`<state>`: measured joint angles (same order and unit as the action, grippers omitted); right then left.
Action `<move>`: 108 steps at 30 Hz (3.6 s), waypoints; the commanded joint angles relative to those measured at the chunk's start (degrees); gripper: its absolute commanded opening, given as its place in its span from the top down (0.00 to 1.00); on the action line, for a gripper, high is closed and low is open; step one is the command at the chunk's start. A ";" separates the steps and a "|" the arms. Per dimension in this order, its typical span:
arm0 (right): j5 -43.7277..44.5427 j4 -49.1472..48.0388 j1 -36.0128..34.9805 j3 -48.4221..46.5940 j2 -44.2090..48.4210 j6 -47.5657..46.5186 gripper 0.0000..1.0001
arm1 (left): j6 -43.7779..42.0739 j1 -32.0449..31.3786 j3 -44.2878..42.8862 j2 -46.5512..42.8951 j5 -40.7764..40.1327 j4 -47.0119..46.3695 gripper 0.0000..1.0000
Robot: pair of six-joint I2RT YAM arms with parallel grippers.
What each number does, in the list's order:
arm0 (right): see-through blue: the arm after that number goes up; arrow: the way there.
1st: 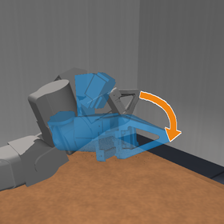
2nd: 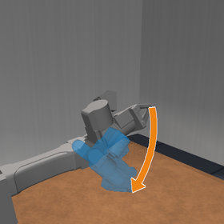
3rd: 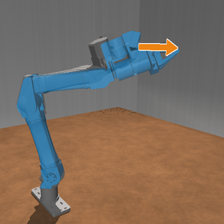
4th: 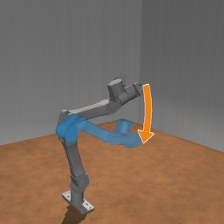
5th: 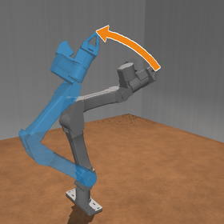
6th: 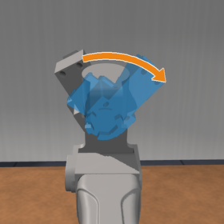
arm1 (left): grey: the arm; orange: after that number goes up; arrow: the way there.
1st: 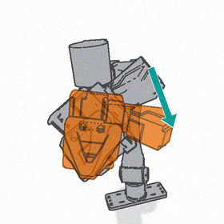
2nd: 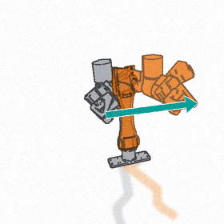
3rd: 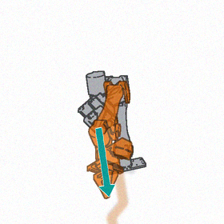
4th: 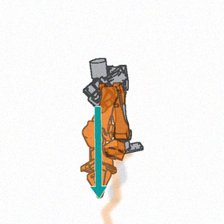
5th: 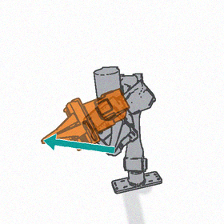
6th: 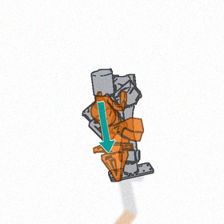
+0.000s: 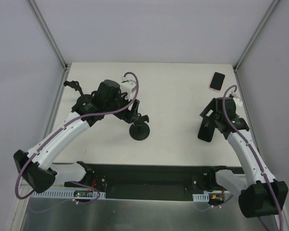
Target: Place the phone on the phone stand
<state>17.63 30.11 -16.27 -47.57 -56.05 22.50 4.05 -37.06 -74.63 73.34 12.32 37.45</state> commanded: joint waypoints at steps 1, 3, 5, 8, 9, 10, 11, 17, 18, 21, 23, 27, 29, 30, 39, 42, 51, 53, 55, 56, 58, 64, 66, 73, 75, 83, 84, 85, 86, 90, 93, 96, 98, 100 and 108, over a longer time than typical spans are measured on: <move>-9.25 5.93 17.45 -0.51 -3.09 1.58 0.04 | 2.79 1.72 7.82 -12.50 -7.47 -9.12 0.25; -12.51 4.53 21.27 -0.50 -6.94 0.10 0.04 | 3.68 1.99 9.41 -16.71 -11.08 -10.11 0.23; -14.89 3.82 24.09 -1.73 -10.55 -1.31 0.04 | 4.29 2.60 10.20 -18.84 -10.13 -12.48 0.23; -22.69 3.65 26.03 -5.24 -18.81 -8.42 0.04 | 5.78 2.69 12.75 -21.13 -8.72 -14.77 0.23; -23.51 3.47 26.29 -6.03 -22.66 -9.31 0.04 | 6.14 2.69 12.67 -21.39 -7.49 -14.78 0.24; -23.78 3.21 26.73 -7.26 -24.52 -10.28 0.04 | 7.01 2.69 12.67 -21.66 -6.70 -14.95 0.25; -23.52 3.29 27.17 -7.97 -26.20 -10.46 0.04 | 7.28 2.69 12.58 -22.01 -5.39 -15.04 0.25; -25.27 2.41 27.09 -11.57 -35.08 -15.54 0.04 | 8.34 2.52 13.37 -23.42 -1.51 -16.71 0.25; -24.93 3.02 26.65 -12.45 -37.35 -15.65 0.04 | 8.16 2.43 13.37 -23.77 -1.85 -16.71 0.25; -22.29 5.74 23.58 -15.52 -41.31 -16.69 0.04 | 7.64 2.08 13.63 -23.86 -3.61 -16.71 0.25; -18.26 9.07 20.15 -17.55 -44.30 -17.05 0.04 | 7.72 2.08 13.63 -24.30 -3.09 -16.80 0.25; -11.39 14.27 17.06 -19.23 -47.21 -15.65 0.04 | 7.63 2.08 13.64 -23.78 -3.70 -16.80 0.25; -11.47 15.41 17.15 -19.40 -49.23 -17.22 0.04 | 7.55 2.08 13.63 -23.86 -3.27 -16.71 0.25; -12.26 15.51 17.50 -19.49 -49.94 -18.19 0.04 | 7.72 1.99 13.72 -23.95 -2.83 -16.71 0.25; -17.09 17.18 17.77 -21.86 -53.02 -17.32 0.01 | 8.16 2.08 13.72 -21.49 -1.24 -16.89 0.25; -22.98 15.42 17.24 -21.42 -53.28 -15.39 0.07 | 7.90 2.17 13.63 -21.31 -1.24 -16.80 0.25; -18.86 8.94 12.59 -18.27 -48.72 -15.20 0.75 | 7.28 2.08 13.28 -19.03 -2.65 -16.01 0.25; -19.30 5.94 10.31 -16.77 -45.30 -15.91 0.88 | 7.55 2.16 13.19 -18.76 -1.95 -15.83 0.25; -18.95 2.51 8.90 -15.10 -41.53 -16.61 0.99 | 7.46 2.16 13.63 -18.06 -2.82 -16.09 0.25; -18.86 0.93 7.76 -14.22 -40.03 -16.70 0.99 | 7.20 2.08 13.55 -17.45 -3.17 -15.83 0.25; -18.86 -4.43 6.96 -10.90 -35.73 -16.88 0.99 | 7.28 2.17 12.85 -16.83 -2.83 -15.22 0.25; -25.70 -23.04 7.04 2.99 -16.86 -15.83 0.99 | 7.20 2.25 12.93 -15.78 -0.38 -15.57 0.25; -36.09 -36.16 8.71 10.46 -12.44 -9.79 0.99 | 6.85 2.43 13.02 -15.69 2.00 -16.61 0.25; -53.92 -56.11 9.50 13.56 -6.81 9.48 0.99 | 7.98 2.87 15.03 -17.17 14.12 -23.10 0.25; -54.02 -55.69 8.89 13.30 -4.08 10.80 0.99 | 8.86 2.87 16.18 -18.40 19.66 -25.92 0.26; -42.42 -37.41 -4.44 5.92 8.94 4.39 0.99 | 18.52 -2.30 18.74 -16.93 21.80 -37.28 0.31; -41.98 -37.05 -5.60 5.39 9.55 4.39 0.99 | 19.40 -3.01 18.21 -15.87 19.61 -37.28 0.32; -41.54 -36.88 -6.48 4.86 9.82 4.74 0.99 | 20.11 -3.72 17.16 -13.69 18.72 -37.28 0.34; -41.10 -36.53 -8.06 3.90 10.00 5.18 0.99 | 21.16 -4.16 16.72 -12.71 18.01 -37.36 0.35; -37.42 -34.60 -11.49 2.31 11.57 5.54 0.99 | 20.38 -10.20 12.95 -9.10 11.34 -35.79 0.34; -32.77 -30.83 -14.48 0.56 12.02 4.92 0.99 | 19.68 -13.73 10.74 -6.55 6.51 -35.34 0.31; -31.43 -28.27 -16.16 -0.68 11.93 5.01 0.99 | 20.81 -15.41 8.11 -3.30 3.07 -33.50 0.34; -29.77 -28.35 -17.56 -0.42 12.19 5.53 0.99 | 21.61 -15.59 6.35 -0.58 0.79 -30.43 0.40; -28.10 -28.44 -19.05 0.63 13.33 6.50 0.99 | 21.26 -15.85 3.97 2.15 0.17 -27.80 0.58; -20.36 -25.28 -22.66 3.01 17.55 6.77 0.99 | 19.59 -15.94 -0.51 6.29 -0.98 -22.51 0.84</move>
<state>-4.40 8.12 -37.39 -43.22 -42.26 28.32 24.40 -53.71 -72.27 78.50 14.85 11.18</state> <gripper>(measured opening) 0.717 0.177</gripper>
